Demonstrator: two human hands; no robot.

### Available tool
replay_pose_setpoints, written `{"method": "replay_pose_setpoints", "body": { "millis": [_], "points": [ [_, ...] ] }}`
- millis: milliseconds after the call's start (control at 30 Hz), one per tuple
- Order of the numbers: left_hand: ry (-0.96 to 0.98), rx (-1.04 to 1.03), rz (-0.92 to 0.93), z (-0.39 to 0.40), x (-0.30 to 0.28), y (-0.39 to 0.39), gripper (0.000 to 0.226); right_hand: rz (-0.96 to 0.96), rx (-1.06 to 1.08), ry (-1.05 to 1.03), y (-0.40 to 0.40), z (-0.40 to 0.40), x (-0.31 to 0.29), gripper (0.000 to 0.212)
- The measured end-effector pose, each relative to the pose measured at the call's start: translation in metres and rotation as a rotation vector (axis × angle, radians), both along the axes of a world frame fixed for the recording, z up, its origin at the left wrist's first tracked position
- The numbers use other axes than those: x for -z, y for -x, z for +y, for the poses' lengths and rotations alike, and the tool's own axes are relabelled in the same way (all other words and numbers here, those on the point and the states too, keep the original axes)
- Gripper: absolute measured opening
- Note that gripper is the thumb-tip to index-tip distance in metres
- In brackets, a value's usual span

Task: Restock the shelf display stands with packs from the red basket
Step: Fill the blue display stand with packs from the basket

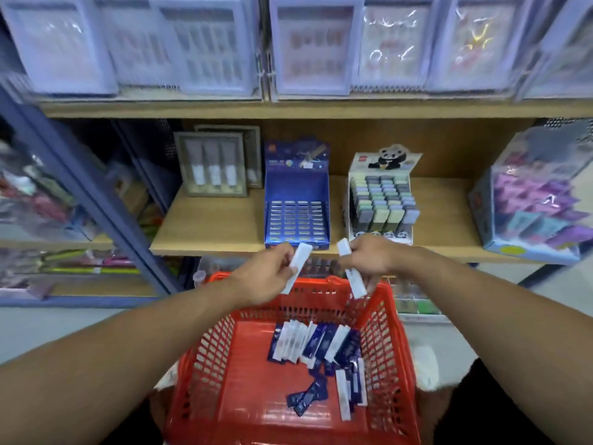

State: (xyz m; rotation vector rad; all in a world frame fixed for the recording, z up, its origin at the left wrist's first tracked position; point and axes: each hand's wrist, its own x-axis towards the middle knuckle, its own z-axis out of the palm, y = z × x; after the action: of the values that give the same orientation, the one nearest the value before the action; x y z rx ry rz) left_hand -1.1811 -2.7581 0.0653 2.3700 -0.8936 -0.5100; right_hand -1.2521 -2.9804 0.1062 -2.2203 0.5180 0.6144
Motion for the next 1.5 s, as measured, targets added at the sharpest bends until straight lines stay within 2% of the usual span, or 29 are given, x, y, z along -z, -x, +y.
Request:
{"method": "replay_pose_setpoints", "body": {
  "millis": [100,200,300,400,500,600,667,767,867,967,1067,1100,1167,1267,1500],
  "points": [
    [0.014,-0.028,-0.038,-0.003,-0.019,-0.017,0.013,-0.089,0.129,-0.115,-0.004,-0.008,-0.015,0.025],
    [-0.075,-0.021,-0.128,-0.007,-0.021,-0.029,0.015,-0.148,0.276,-0.373,-0.01,-0.004,-0.016,0.018],
    [-0.152,0.032,-0.226,-0.02,-0.016,-0.037,0.015,-0.219,0.333,-0.476,-0.022,0.004,-0.014,0.009],
    [-0.249,0.067,-0.154,-0.038,-0.011,-0.043,0.013,-0.289,0.369,-0.535,-0.036,0.009,-0.019,0.008],
    [-0.363,0.075,-0.08,-0.042,0.0,-0.053,0.013,-0.268,0.369,-0.614,-0.046,0.009,-0.018,0.01],
    [-0.372,0.102,0.011,-0.039,0.01,-0.057,0.011,-0.278,0.395,-0.664,-0.051,0.007,-0.012,0.021],
    [-0.374,0.114,0.026,-0.037,0.017,-0.055,0.023,-0.33,0.417,-0.675,-0.054,0.008,-0.011,0.024],
    [-0.368,0.178,-0.007,-0.034,0.023,-0.04,0.053,-0.4,0.38,-0.598,-0.064,0.013,-0.005,0.024],
    [-0.338,0.217,-0.024,-0.032,0.022,-0.024,0.06,-0.483,0.255,-0.311,-0.074,0.013,0.007,0.026],
    [-0.298,0.233,0.022,-0.031,0.018,-0.016,0.05,-0.505,0.142,-0.004,-0.08,0.014,0.015,0.027],
    [-0.237,0.159,0.082,-0.029,0.008,-0.017,0.012,-0.584,0.064,0.206,-0.087,0.019,0.02,0.032],
    [-0.207,0.127,0.083,-0.028,0.005,-0.018,0.01,-0.616,0.06,0.266,-0.089,0.021,0.022,0.032],
    [-0.146,0.066,0.075,-0.025,-0.002,-0.022,0.015,-0.677,0.081,0.301,-0.095,0.024,0.026,0.026],
    [-0.088,0.005,0.004,-0.019,-0.005,-0.031,0.014,-0.731,0.125,0.254,-0.102,0.027,0.033,0.003],
    [0.115,-0.204,0.184,-0.019,0.003,-0.048,0.014,-0.738,0.019,0.269,-0.109,0.03,0.043,0.009]
  ]
}}
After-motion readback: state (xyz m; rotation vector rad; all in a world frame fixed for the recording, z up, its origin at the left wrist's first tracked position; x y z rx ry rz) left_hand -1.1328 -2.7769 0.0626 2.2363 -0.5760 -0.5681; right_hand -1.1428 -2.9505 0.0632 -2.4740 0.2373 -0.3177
